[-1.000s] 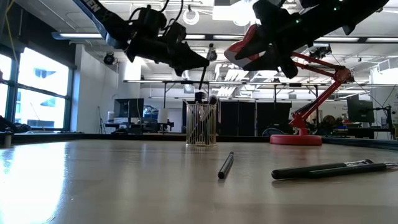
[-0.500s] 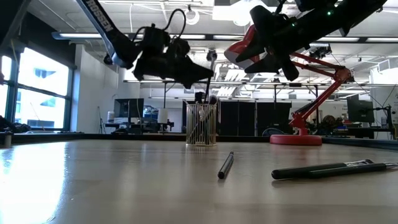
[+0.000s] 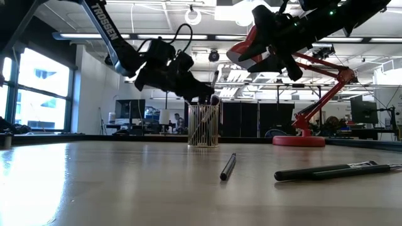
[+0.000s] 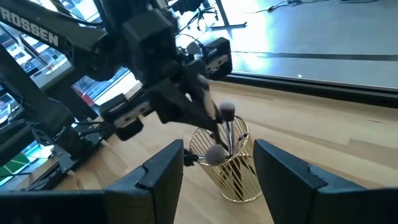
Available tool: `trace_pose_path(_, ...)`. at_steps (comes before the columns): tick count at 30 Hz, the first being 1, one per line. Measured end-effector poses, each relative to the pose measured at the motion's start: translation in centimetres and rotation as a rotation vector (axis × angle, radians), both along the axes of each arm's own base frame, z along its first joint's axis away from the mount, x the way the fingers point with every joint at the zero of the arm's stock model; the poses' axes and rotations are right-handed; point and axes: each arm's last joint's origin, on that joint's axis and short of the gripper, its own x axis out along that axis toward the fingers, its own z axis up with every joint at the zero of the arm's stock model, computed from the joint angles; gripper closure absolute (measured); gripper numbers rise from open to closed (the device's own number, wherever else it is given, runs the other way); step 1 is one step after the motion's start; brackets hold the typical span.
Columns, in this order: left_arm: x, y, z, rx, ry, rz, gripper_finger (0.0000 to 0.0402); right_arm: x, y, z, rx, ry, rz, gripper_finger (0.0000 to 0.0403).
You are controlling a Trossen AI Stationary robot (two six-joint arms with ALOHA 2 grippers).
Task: Pick & Place Makeup Brushes
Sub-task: Put the left foundation brush into the makeup brush holder, then put the eyeshadow brush into the makeup brush holder
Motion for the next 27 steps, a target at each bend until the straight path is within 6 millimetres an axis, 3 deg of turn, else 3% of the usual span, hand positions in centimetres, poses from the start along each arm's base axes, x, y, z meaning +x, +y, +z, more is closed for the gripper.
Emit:
trace_pose_path(8, 0.0, 0.2, -0.3, -0.001, 0.028, 0.075, 0.0323, 0.0, 0.0, 0.0, -0.011, 0.003, -0.018, 0.0214)
trace_pose_path(22, 0.0, 0.2, 0.0, 0.010, 0.004, 0.072, 0.0317, -0.1, -0.1, -0.1, -0.012, 0.017, -0.021, 0.0214)
trace_pose_path(27, 0.0, -0.1, 1.2, 0.032, -0.030, 0.085, 0.0318, -0.2, 0.0, -0.4, -0.008, 0.052, -0.016, 0.0214)
